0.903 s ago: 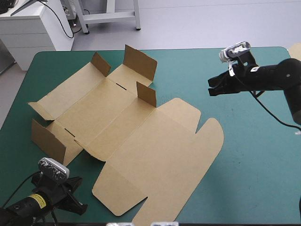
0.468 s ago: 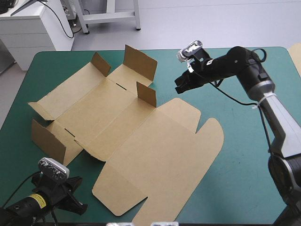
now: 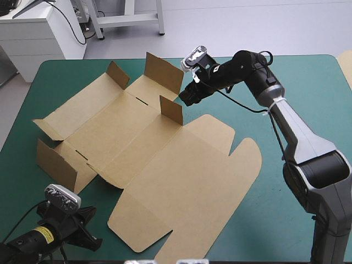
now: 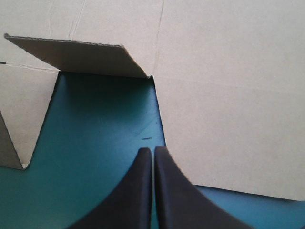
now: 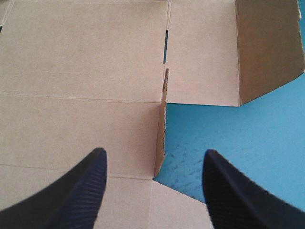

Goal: Fold the box

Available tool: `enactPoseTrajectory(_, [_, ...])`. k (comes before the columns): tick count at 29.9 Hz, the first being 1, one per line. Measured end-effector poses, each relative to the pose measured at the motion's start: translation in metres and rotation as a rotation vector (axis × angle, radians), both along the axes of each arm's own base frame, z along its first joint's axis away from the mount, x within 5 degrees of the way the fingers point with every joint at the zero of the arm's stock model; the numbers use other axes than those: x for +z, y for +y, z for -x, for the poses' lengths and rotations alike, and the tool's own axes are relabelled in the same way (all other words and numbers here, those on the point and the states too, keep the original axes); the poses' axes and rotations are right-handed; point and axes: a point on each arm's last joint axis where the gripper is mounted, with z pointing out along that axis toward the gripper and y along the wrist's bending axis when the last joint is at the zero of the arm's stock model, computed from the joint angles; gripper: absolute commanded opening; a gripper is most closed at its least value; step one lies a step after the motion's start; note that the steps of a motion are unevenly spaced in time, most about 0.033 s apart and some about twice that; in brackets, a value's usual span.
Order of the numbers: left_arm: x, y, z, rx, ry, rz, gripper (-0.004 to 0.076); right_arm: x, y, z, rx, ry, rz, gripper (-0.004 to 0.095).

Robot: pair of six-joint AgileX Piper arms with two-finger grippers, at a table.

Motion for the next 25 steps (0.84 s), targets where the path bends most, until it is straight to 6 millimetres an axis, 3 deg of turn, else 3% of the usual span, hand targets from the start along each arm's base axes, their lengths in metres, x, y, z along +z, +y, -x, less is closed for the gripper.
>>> enactPoseTrajectory(6, [0.000,0.000,0.000,0.000,-0.001,0.000,-0.0008,-0.010,0.013,0.000,0.032,0.014,0.024,0.0646])
enactPoseTrajectory(16, [0.000,0.000,0.000,0.000,-0.001,0.000,-0.0008,-0.055,0.044,-0.008,0.077,0.029,0.127,0.0646])
enactPoseTrajectory(25, [0.000,0.000,0.000,0.000,-0.001,0.000,-0.0008,-0.078,0.052,-0.018,0.071,0.019,0.146,0.0646])
